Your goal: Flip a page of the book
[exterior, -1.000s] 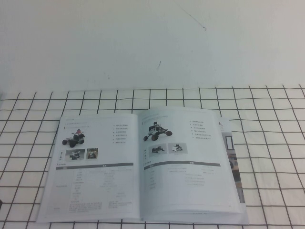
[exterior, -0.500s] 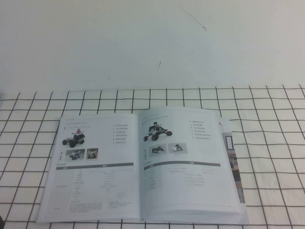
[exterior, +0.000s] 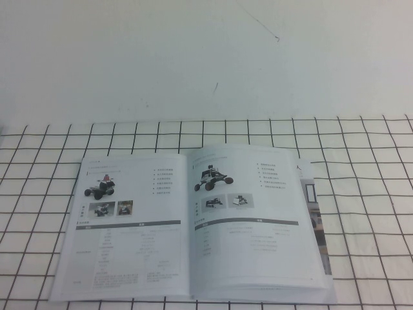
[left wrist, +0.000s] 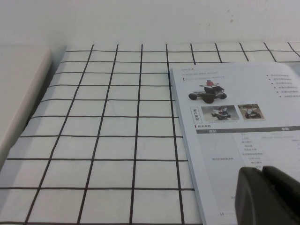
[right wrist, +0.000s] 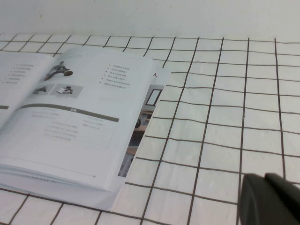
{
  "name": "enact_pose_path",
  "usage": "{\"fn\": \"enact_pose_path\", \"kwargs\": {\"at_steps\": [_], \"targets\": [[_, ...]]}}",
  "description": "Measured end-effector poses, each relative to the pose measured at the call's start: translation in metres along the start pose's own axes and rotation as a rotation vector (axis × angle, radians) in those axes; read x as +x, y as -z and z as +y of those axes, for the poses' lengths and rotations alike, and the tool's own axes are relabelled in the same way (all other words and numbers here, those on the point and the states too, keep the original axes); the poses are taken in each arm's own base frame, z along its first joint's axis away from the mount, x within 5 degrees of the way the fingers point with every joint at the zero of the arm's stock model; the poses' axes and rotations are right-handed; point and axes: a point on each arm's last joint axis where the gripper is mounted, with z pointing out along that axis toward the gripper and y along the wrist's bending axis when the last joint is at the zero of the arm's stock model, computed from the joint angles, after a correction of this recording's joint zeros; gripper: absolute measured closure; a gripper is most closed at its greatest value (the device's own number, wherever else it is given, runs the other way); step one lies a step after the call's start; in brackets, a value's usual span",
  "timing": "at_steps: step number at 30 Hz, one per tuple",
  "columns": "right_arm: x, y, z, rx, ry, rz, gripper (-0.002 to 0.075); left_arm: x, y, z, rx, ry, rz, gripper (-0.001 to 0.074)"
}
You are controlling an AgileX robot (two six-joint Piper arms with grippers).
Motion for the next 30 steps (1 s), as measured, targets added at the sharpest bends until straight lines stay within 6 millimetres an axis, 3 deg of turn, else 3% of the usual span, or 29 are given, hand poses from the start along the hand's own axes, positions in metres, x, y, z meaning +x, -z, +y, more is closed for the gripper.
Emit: {"fn": "enact_pose_path", "kwargs": {"at_steps": [30], "targets": [[-0.0002, 0.0000, 0.0001, -0.001, 0.000, -0.002, 0.0725, 0.0008, 0.0004, 0.0009, -0.018, -0.045, 0.019, 0.0738]]}}
